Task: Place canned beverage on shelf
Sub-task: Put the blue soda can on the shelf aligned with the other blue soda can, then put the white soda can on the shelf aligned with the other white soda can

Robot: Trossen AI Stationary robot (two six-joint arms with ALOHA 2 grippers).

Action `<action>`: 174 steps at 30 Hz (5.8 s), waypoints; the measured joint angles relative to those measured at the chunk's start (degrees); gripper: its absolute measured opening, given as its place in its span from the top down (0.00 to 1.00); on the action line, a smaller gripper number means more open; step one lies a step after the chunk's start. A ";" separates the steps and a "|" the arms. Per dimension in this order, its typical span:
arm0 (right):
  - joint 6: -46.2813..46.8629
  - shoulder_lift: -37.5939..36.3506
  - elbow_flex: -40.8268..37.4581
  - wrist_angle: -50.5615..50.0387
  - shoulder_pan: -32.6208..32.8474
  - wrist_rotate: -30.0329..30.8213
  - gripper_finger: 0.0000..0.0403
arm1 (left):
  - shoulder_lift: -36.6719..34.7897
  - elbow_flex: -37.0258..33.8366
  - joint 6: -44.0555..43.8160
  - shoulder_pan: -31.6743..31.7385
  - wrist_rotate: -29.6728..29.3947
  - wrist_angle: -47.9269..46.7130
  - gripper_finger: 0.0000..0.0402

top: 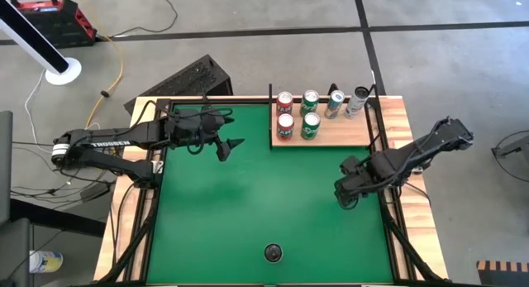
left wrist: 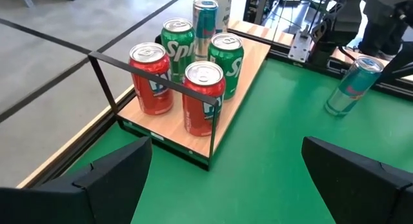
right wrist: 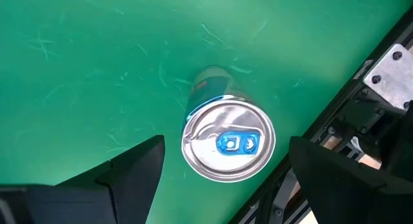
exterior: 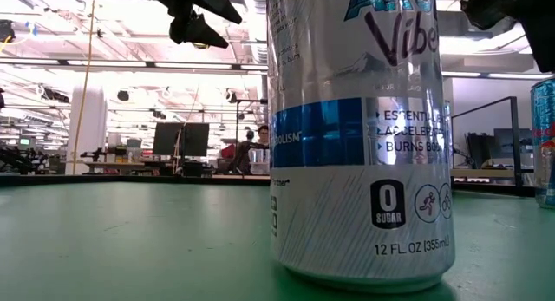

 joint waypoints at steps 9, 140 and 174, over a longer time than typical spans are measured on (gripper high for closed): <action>-2.87 -0.02 -0.70 0.54 -0.27 0.02 0.12 | 0.00 -0.01 -1.18 0.00 -0.29 0.00 0.04; -107.46 13.25 13.81 6.63 -62.30 6.34 0.13 | 0.02 -0.04 -8.14 0.00 -10.12 -0.04 0.04; -66.22 10.56 33.51 -2.43 -37.02 -7.04 0.13 | 0.02 -0.04 -6.56 -3.07 6.98 0.06 0.04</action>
